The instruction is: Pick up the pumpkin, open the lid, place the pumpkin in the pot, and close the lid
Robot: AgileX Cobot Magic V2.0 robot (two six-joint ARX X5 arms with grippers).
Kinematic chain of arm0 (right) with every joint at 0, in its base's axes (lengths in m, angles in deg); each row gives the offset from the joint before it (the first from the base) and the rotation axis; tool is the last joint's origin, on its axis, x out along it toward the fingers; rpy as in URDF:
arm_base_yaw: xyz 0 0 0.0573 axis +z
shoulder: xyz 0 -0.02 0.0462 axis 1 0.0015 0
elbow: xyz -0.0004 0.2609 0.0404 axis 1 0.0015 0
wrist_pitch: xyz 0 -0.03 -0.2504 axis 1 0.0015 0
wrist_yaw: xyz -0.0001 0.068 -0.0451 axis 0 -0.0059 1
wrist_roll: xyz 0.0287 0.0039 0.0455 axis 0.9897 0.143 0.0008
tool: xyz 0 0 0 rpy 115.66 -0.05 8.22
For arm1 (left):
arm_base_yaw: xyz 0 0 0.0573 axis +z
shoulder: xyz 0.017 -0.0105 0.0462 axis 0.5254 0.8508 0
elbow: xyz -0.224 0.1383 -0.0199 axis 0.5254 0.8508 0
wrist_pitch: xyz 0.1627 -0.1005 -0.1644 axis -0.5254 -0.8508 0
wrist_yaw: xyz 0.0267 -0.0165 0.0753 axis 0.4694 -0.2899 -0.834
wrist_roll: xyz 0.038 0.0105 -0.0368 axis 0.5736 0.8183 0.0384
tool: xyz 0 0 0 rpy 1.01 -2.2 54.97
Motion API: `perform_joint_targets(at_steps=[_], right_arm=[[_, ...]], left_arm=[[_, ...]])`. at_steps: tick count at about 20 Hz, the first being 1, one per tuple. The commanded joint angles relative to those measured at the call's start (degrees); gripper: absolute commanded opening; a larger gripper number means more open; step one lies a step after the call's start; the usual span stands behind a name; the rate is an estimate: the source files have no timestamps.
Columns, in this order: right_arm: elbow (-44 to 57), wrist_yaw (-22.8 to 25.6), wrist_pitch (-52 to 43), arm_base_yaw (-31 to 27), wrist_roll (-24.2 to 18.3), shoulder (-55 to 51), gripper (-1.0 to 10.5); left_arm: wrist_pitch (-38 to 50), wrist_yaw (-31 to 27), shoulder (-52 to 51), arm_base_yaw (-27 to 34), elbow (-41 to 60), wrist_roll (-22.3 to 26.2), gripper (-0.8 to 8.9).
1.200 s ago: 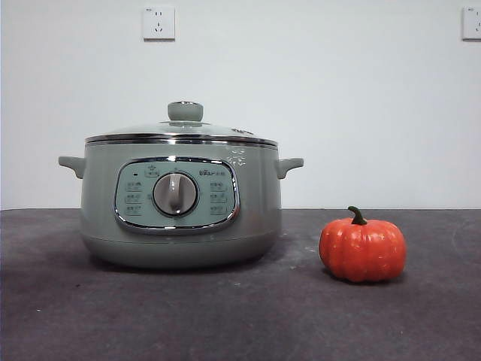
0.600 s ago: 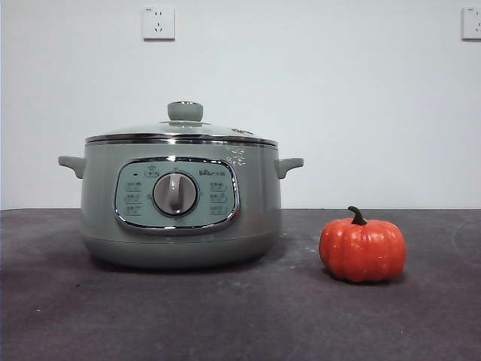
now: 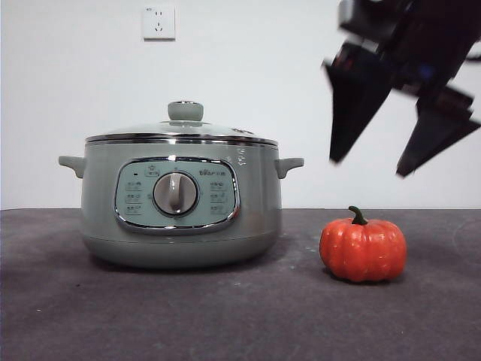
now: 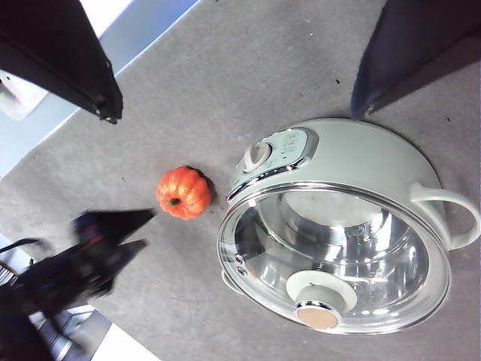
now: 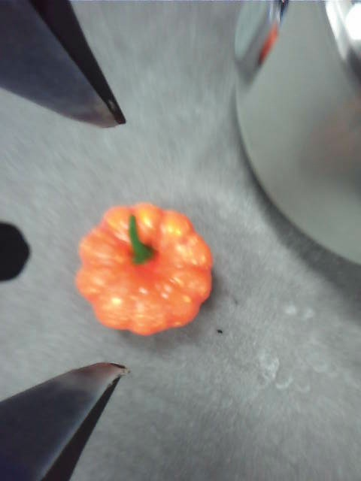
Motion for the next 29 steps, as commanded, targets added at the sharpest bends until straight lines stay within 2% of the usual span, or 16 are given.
perform_joint_targets(at_steps=[1,6,12,13,16,17,22,26,29], right_arm=[[-0.1,1.7,-2.0,1.1,0.0,4.0,7.9],[-0.1,4.4,-4.6,2.0,0.0,11.6,7.9],[-0.1,4.5,-6.4,2.2,1.1,15.9,7.7],[-0.1,4.8,-6.3,2.2,2.3,15.9,6.5],[-0.1,5.7,-5.7,2.2,4.1,15.8,1.1],[-0.1,5.7,-5.4,2.2,4.0,15.7,-0.3],[-0.1,5.6,-5.4,2.2,4.0,11.0,-0.1],[-0.1,5.6,-4.5,2.2,4.0,0.5,-0.1],[-0.1,5.6,-2.9,2.2,4.0,-8.9,-0.1]], left_arm=[[0.2,0.3,0.0,0.1,0.0,0.1,7.49],[0.2,0.3,0.0,0.1,0.0,0.1,7.49],[0.2,0.3,0.0,0.1,0.0,0.1,7.49],[0.2,0.3,0.0,0.1,0.0,0.1,7.49],[0.3,0.2,0.0,0.1,0.0,0.1,7.48],[0.3,0.2,0.0,0.1,0.0,0.1,7.48],[1.2,-2.5,2.0,0.1,0.0,0.1,7.48],[6.7,-2.5,6.3,-0.5,-0.4,0.0,7.48],[12.3,-3.0,12.7,-3.2,-3.2,0.0,7.48]])
